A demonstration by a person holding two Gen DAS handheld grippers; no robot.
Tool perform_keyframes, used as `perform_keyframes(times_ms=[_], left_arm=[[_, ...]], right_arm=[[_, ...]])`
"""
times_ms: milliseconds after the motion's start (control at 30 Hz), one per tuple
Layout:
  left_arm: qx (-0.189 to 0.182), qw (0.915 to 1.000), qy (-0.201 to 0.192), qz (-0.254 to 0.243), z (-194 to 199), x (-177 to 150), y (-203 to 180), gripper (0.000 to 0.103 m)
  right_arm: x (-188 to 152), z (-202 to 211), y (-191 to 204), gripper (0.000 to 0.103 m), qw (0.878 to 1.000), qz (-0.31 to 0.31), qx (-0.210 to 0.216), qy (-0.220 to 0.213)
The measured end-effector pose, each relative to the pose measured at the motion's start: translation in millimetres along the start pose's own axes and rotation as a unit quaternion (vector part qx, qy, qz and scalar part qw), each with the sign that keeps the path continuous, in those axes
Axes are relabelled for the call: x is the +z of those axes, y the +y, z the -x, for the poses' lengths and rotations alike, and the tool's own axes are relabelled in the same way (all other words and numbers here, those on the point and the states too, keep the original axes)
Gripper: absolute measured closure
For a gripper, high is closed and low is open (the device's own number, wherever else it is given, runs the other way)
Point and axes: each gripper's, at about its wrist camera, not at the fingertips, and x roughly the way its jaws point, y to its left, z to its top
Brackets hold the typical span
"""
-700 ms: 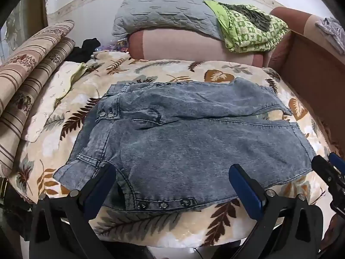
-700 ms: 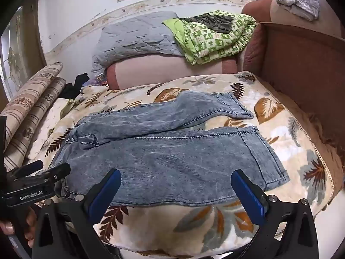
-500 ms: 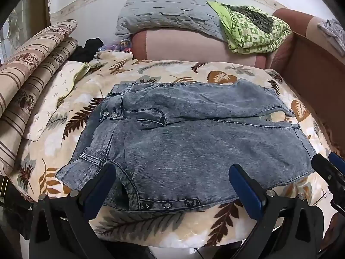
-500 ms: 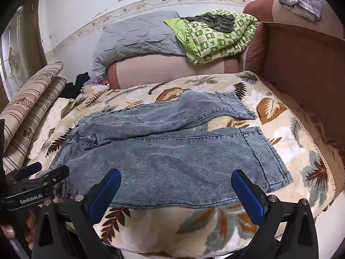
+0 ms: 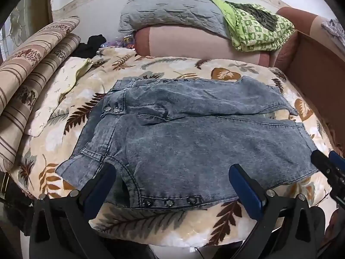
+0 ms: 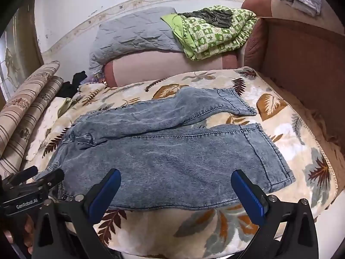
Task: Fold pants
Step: 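Position both grippers open over the waistband of the blue jeans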
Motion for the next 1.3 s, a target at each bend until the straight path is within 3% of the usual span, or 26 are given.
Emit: perform_keyframes(times_ms=[467, 1300], left_arm=[[0.01, 0.9999, -0.002, 0.002, -3.8, -1.1, 5.4, 0.0], [0.016, 0.9998, -0.002, 0.01, -5.7, -4.1, 16.2, 0.0]], right_arm=[[1.3, -13.1, 3.0, 0.0, 1.0, 0.007, -0.017, 0.016], [-1.6, -24.7, 17.8, 0.0, 0.999, 0.017, -0.01, 0.031]])
